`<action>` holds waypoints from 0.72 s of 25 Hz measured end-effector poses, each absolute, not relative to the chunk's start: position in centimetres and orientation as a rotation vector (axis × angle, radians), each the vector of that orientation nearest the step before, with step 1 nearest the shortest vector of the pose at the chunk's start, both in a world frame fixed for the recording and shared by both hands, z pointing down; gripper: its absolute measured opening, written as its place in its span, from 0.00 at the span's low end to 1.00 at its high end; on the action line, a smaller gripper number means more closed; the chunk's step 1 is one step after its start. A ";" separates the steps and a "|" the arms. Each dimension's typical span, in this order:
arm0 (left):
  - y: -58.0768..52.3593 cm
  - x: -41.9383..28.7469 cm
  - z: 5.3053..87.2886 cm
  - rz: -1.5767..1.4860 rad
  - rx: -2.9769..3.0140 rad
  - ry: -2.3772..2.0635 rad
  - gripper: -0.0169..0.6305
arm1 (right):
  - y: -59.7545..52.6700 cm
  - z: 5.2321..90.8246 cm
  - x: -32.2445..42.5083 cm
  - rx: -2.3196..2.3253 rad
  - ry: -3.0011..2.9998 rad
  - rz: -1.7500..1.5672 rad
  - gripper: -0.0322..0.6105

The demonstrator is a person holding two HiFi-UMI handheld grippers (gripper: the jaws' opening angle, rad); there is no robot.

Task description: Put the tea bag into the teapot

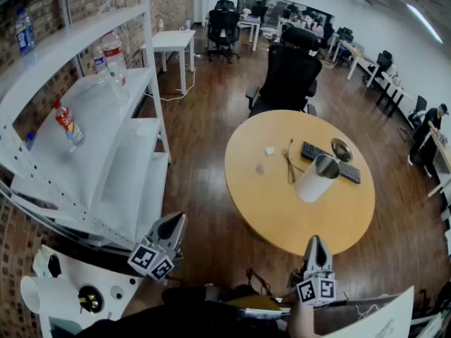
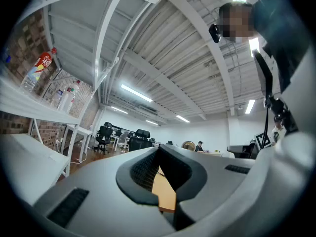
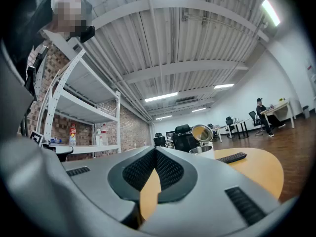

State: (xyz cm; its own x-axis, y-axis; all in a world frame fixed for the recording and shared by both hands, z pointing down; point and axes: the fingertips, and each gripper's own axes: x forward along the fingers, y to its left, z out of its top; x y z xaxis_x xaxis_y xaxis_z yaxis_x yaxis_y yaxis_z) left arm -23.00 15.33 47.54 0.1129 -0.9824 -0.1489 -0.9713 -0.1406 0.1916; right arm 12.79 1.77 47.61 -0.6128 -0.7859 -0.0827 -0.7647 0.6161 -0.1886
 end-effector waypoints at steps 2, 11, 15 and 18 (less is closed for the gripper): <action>14.7 -23.8 47.7 -0.359 2.300 -2.049 0.03 | 1.3 46.5 12.3 -1.326 2.674 -0.179 0.05; 8.7 -22.5 47.6 -0.186 2.318 -2.101 0.03 | -5.5 46.1 13.0 -1.333 2.667 -0.154 0.05; 4.7 -20.7 46.1 -0.228 2.343 -2.108 0.03 | -9.4 45.2 14.0 -1.309 2.682 -0.107 0.05; 2.2 -19.7 45.5 -0.272 2.326 -2.101 0.03 | -11.8 45.0 14.8 -1.304 2.685 -0.111 0.05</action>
State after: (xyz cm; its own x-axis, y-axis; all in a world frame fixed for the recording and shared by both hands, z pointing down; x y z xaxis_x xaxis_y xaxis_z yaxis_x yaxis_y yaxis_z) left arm -19.68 2.15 45.48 0.0932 -0.9871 -0.1305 -0.9877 -0.1081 0.1125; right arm 14.82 -11.83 44.97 -0.6089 -0.7861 -0.1063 -0.7746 0.6181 -0.1339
